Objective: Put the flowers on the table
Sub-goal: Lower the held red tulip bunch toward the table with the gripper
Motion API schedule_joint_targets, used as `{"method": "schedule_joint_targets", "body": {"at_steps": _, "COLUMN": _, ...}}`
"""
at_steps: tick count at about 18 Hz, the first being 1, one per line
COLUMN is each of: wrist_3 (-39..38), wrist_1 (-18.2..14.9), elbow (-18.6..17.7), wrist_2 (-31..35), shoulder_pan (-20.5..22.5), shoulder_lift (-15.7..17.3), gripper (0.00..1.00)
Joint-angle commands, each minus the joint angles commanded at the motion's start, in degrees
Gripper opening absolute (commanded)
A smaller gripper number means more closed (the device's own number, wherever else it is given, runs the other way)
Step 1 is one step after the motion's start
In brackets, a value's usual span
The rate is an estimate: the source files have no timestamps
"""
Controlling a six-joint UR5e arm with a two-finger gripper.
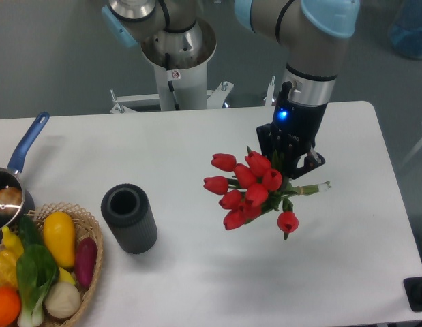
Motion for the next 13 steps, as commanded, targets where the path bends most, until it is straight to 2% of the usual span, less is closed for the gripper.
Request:
{"method": "schedule_joint_targets", "body": {"at_steps": 5, "wrist_3": -0.26, "wrist_1": 0.00, "elbow": -0.35, "wrist_2": 4.38, "shoulder_pan": -0.18, "shoulder_lift": -0.44, "gripper": 0.00}}
{"method": "schedule_joint_targets", "body": {"at_steps": 9, "wrist_3": -0.09, "wrist_1": 0.44, "elbow": -1.76, "wrist_2": 10.89, "shoulder_pan": -2.02, "shoulder_lift": -2.45, "gripper": 0.00}}
{"method": "schedule_joint_targets", "body": {"at_steps": 13, "wrist_3": 0.00, "wrist_1": 0.62, "elbow": -4.30, "wrist_2": 12.40, "shoulder_pan": -2.37, "shoulder_lift": -2.90, "gripper": 0.00}}
